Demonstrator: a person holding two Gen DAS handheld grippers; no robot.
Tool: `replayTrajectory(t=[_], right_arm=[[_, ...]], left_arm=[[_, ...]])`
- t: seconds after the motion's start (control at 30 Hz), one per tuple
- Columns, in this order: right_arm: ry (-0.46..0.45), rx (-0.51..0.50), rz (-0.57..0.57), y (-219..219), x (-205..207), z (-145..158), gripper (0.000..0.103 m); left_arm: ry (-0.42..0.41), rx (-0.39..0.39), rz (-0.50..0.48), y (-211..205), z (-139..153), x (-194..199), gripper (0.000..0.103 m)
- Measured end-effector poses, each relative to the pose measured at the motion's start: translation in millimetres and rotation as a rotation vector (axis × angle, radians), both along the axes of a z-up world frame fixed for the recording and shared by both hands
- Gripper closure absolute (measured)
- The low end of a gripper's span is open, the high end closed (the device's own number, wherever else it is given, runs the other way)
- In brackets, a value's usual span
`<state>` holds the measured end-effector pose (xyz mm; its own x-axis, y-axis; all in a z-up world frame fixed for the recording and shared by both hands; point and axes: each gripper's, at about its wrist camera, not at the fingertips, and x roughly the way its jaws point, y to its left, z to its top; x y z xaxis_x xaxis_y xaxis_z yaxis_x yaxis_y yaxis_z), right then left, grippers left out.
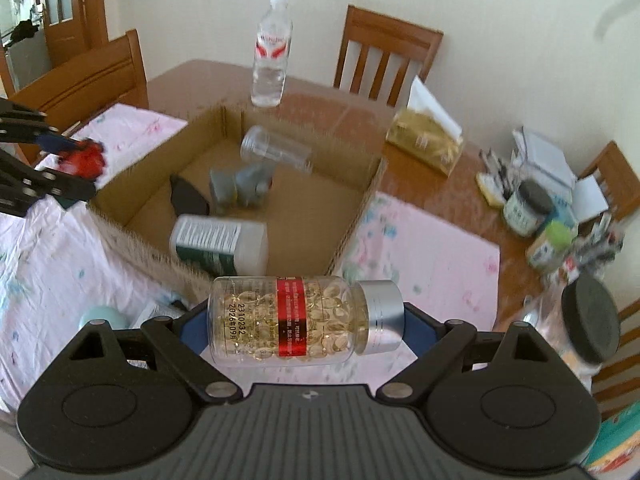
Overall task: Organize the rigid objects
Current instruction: 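Drop the train into the box with the left tool while the right tool drops the bottle in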
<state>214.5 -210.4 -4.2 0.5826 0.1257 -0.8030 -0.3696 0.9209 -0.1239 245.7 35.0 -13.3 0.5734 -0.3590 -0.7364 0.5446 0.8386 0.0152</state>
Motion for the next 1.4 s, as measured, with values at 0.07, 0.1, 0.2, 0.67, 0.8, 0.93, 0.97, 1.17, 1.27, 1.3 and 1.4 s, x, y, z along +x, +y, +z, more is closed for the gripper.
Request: replayTrajectory(t=[0.07,0.1,0.2,0.67,0.8,0.93,0.97,1.17,1.27,1.3,1.4], right_arm=[[-0.013,-0.002,0.006,2.4,4.5,4.2,0.007],[-0.019,-0.003,0.009,3.9,6.1,6.1,0.007],[-0.033,-0.006,0.023,7.6,11.8,10.5,0.007],[-0.051,-0.009,0.064,24.6,60.3,9.4,0.007],[-0.045,-0.022,0.088,33.3,81.2,6.2,0.007],[-0.032,-0.039,0.108,43.1,103.6,-1.4,0.007],[-0.026,-0.040,0.109,44.7,108.8,-3.7,0.007],[0.002,-0.051,0.119,54.9,138.6,-16.5,0.007],[0.007,-0.078,0.129,60.2,151.4,-23.8,0.007],[0.013,-0.092,0.133,61.5,155.3,-27.0,0.007],[0.002,-0.112,0.122,62.7,164.3,-33.6,0.000]], left_arm=[[0.008,0.001,0.003,-4.6,-5.7,9.4,0.054],[0.009,0.003,0.003,-6.7,-9.2,11.7,0.054],[0.017,0.017,0.022,-10.4,-20.5,19.2,0.054],[-0.082,0.001,0.217,9.3,-4.6,-24.0,0.004],[-0.085,-0.014,0.286,16.3,0.5,-38.8,0.004],[-0.077,-0.011,0.350,26.2,1.0,-49.4,0.004],[-0.072,-0.010,0.362,29.2,0.2,-51.9,0.004],[-0.050,0.006,0.434,45.6,-3.4,-63.3,0.004],[-0.050,0.009,0.457,51.2,-2.6,-68.2,0.004],[-0.051,0.009,0.464,52.7,-2.4,-69.5,0.004],[-0.053,0.009,0.482,56.1,-2.4,-71.6,0.004]])
